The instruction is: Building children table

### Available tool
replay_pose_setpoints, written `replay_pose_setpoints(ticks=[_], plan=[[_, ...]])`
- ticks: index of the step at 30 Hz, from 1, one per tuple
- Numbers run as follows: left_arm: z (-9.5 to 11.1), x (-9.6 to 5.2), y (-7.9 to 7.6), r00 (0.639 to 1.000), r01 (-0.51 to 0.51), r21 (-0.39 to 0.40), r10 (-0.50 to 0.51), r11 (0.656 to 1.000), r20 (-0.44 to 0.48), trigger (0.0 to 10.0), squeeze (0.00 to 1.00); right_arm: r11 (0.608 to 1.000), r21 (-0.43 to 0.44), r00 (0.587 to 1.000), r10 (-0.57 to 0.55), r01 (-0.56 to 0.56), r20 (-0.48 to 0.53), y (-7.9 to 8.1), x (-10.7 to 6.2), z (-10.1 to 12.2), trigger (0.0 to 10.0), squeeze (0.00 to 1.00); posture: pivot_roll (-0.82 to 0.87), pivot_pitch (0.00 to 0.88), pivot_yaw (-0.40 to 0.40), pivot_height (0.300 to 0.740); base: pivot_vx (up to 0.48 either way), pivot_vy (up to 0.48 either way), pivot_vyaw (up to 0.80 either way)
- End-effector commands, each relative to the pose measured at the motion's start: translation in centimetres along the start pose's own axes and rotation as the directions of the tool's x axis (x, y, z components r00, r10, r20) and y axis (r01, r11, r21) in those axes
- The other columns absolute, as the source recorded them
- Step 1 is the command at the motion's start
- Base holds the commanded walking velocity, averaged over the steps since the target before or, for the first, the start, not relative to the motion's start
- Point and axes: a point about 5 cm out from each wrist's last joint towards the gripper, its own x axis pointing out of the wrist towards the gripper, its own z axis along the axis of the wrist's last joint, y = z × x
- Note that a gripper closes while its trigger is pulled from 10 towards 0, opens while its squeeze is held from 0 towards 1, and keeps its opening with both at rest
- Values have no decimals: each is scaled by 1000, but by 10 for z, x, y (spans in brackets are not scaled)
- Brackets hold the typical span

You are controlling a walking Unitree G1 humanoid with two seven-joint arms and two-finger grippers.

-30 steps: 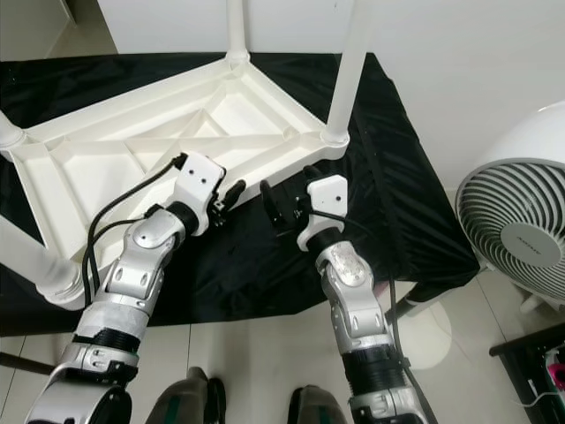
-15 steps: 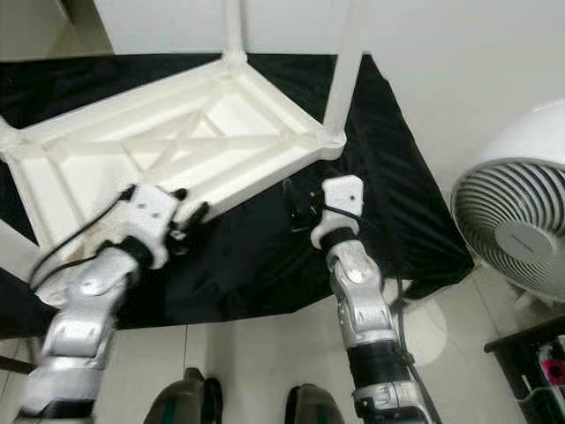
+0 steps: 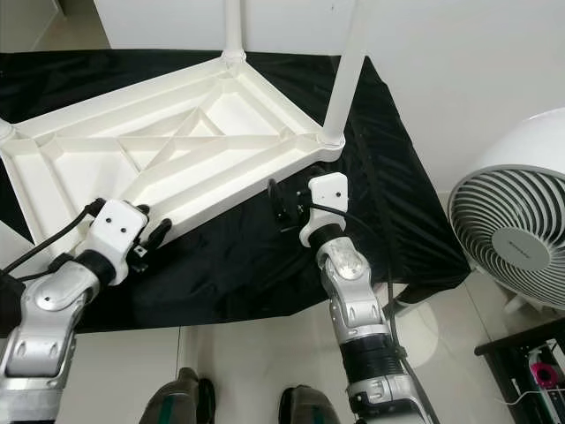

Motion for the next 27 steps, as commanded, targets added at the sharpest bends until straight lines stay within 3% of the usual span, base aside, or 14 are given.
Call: replay_pose_setpoints(ticks=[1,8,12,16,27], plan=[[-8,-1,-6,998,51,-4,-51,999,-44,10000,0,1000,-5,1000,0,0,6,-1,1,0,10000,0,59,73,-26,740,0,0,0],[-6,-1,-6,986,169,1,-169,986,-16,10000,0,1000,-10,1000,-1,1,14,-2,2,1,10000,0,43,61,-19,740,0,0,0],[-3,1,-3,989,149,5,-149,989,8,10000,0,1000,-14,1000,-4,4,17,-4,3,2,10000,0,39,59,-16,740,0,0,0],[5,8,7,994,97,-73,-92,993,61,10000,0,1000,-22,1000,-16,16,20,-7,2,2,10000,0,23,50,-10,740,0,0,0],[1,14,-2,987,157,-36,-156,987,46,10000,0,999,-31,1000,-16,17,22,-8,1,3,10000,0,4,39,-8,740,0,0,0]])
